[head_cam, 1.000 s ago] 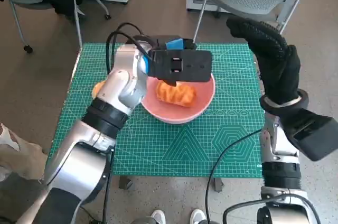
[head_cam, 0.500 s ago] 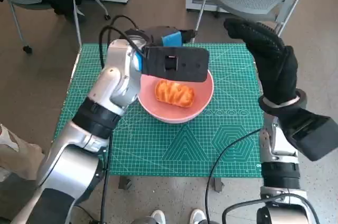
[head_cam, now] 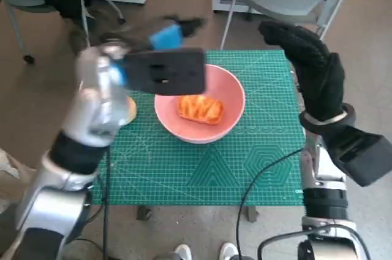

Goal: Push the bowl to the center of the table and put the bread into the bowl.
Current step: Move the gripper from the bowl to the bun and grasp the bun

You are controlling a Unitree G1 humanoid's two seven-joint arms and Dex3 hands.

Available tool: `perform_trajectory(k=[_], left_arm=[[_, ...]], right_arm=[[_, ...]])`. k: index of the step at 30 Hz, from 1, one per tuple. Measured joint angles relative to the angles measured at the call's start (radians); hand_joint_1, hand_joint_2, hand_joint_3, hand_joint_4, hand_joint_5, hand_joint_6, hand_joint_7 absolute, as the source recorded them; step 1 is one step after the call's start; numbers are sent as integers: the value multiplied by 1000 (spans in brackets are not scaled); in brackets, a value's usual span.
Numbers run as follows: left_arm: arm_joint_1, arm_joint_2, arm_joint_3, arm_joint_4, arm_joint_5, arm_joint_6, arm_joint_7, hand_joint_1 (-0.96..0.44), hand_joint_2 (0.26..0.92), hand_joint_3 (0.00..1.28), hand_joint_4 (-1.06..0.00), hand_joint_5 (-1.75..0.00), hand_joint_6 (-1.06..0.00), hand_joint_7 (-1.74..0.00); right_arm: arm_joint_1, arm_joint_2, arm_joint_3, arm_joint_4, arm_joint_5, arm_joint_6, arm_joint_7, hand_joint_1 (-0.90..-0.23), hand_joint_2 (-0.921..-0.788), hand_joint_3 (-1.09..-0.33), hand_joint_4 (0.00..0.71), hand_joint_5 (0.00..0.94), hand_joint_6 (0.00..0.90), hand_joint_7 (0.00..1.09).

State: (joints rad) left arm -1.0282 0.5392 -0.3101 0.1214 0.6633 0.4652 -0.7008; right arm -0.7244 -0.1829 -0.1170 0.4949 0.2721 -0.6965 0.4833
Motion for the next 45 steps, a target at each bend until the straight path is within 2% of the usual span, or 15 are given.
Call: perform_trajectory(k=[11,20,36,45], left_arm=[[188,124,96,-245,-3,98,-42,-398,775,0,1,1,-152,-12],[286,178,127,-293,-10,118,-58,-367,754,0,1,1,-153,-9],[299,187,80,-150,-7,72,-34,-364,728,3,1,1,-149,-3],[244,144,15,61,1,39,8,-328,724,1,1,1,-145,-1]], right_arm=[[-1,18,6,2,-1,3,0,-669,-921,-794,148,3,-1,488],[-1,31,8,6,-1,6,-1,-666,-921,-796,151,4,-1,487],[-1,32,7,6,1,16,4,-668,-921,-797,143,0,-1,486],[-1,30,4,7,9,22,14,-670,-921,-791,143,0,-1,486]])
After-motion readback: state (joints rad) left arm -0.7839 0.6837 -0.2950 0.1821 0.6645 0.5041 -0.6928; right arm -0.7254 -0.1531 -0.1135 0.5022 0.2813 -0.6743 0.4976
